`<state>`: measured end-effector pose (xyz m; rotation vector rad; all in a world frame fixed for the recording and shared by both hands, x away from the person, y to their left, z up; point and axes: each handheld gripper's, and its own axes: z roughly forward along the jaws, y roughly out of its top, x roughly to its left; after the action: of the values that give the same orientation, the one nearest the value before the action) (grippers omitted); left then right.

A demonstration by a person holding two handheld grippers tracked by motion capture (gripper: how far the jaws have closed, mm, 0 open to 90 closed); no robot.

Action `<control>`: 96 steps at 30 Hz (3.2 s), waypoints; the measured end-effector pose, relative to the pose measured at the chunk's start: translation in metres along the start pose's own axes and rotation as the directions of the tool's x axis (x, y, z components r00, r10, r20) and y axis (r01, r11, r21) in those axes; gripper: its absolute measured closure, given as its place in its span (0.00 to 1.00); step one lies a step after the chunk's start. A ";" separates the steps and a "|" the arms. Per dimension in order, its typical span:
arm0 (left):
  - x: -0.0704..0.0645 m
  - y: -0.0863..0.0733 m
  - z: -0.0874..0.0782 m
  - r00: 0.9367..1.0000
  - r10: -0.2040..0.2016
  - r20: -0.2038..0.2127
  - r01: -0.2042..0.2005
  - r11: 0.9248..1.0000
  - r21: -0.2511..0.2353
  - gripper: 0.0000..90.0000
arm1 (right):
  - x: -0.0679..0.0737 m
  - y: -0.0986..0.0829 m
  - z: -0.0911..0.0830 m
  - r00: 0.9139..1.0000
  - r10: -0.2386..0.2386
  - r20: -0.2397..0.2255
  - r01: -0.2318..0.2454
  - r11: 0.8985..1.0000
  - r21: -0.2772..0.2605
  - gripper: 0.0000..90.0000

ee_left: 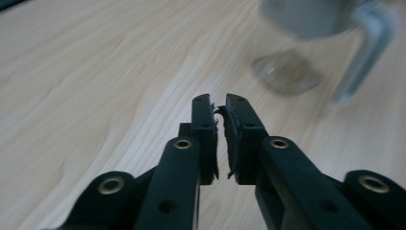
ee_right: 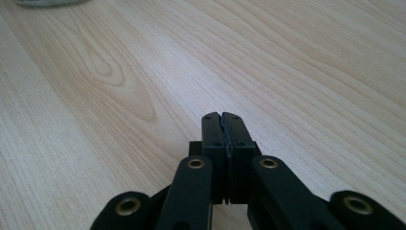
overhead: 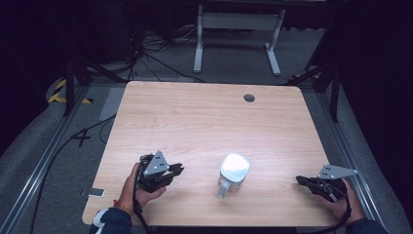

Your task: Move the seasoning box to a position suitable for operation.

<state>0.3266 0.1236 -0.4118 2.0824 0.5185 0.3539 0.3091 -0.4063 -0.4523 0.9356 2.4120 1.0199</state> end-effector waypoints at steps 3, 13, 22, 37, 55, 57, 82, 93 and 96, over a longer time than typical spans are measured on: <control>-0.016 0.022 0.006 0.997 0.067 0.049 -0.065 0.996 -0.056 0.99 | 0.000 0.000 0.000 1.000 -0.003 -0.001 0.003 1.000 0.007 0.99; -0.061 0.076 0.036 0.959 0.217 0.183 -0.195 0.972 -0.130 1.00 | 0.000 0.000 0.001 1.000 -0.001 0.005 0.001 1.000 0.009 0.99; -0.062 0.072 0.053 0.964 0.181 0.196 -0.168 0.983 -0.079 0.99 | 0.001 0.001 0.001 1.000 -0.002 0.007 0.002 1.000 0.012 0.99; -0.058 0.067 0.054 0.966 0.154 0.207 -0.139 0.986 -0.087 1.00 | 0.011 0.037 -0.006 0.996 -0.002 -0.084 -0.009 0.992 -0.128 0.99; -0.058 0.062 0.052 0.961 0.162 0.224 -0.142 0.984 -0.104 1.00 | 0.063 0.135 0.030 0.967 -0.187 -0.171 0.159 0.973 -0.168 0.99; -0.059 0.061 0.051 0.961 0.164 0.224 -0.144 0.984 -0.100 1.00 | 0.067 0.140 0.034 0.964 -0.198 -0.176 0.170 0.972 -0.160 0.99; -0.044 0.038 0.034 0.982 0.150 0.114 -0.153 0.988 0.013 0.95 | 0.106 0.156 0.024 0.921 -0.321 -0.219 0.268 0.932 -0.243 0.99; 0.024 -0.034 0.001 0.992 -0.016 -0.125 0.035 0.987 0.154 0.93 | 0.108 0.157 0.022 0.918 -0.330 -0.218 0.274 0.928 -0.253 0.99; 0.037 -0.047 -0.006 0.985 -0.042 -0.169 0.071 0.983 0.168 0.91 | 0.109 0.157 0.021 0.915 -0.336 -0.223 0.276 0.925 -0.261 0.99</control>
<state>0.3456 0.1688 -0.4472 2.2122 0.7291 0.4643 0.3107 -0.2382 -0.3584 0.3421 2.4773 1.3258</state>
